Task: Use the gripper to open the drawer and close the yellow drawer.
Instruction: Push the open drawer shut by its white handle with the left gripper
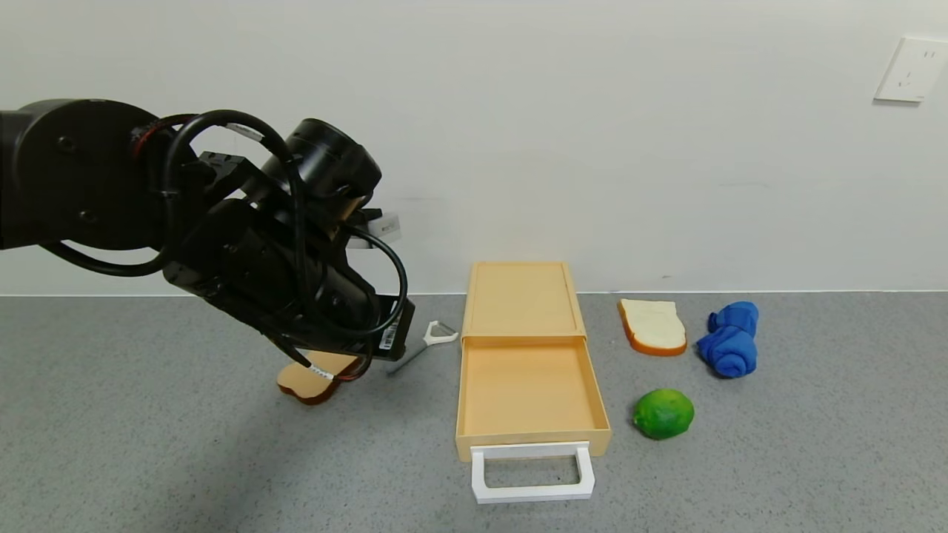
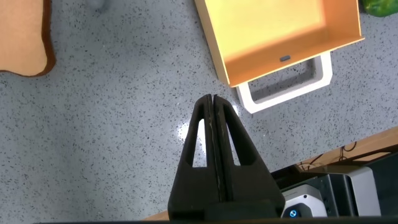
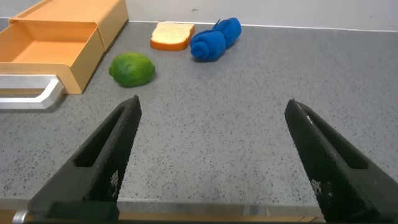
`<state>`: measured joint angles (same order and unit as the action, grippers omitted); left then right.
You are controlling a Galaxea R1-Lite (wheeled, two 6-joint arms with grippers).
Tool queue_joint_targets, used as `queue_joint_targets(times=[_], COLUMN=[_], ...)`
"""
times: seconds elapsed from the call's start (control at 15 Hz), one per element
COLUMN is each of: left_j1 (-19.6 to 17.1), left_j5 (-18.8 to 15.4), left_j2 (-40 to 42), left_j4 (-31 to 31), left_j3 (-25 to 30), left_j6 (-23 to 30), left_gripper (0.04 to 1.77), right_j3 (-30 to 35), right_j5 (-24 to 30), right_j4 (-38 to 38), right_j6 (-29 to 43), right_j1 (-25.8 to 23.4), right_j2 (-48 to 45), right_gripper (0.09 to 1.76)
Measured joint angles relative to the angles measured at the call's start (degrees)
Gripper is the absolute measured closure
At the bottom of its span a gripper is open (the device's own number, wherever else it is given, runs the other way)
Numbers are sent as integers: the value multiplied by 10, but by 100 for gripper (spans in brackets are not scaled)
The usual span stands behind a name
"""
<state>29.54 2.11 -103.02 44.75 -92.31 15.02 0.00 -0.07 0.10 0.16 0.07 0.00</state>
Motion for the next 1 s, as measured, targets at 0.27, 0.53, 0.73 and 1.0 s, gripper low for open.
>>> queue_joint_targets(times=[0.27, 0.53, 0.73, 1.0], left_j1=[1, 11, 36, 79], left_j5=[-1, 1, 4, 22], left_j2=[-1, -10, -32, -81], left_j4=[0, -1, 1, 34], left_j3=[2, -3, -23, -61], left_j6=[2, 42, 99, 170], left_gripper=[170, 170, 170, 170], right_j3=[0, 0, 0, 0], right_j5=[0, 0, 0, 0], right_j4=[0, 0, 0, 0], right_j6=[0, 0, 0, 0], right_j1=[0, 0, 0, 0], right_j2=[0, 0, 0, 0], right_gripper=[15, 15, 15, 15])
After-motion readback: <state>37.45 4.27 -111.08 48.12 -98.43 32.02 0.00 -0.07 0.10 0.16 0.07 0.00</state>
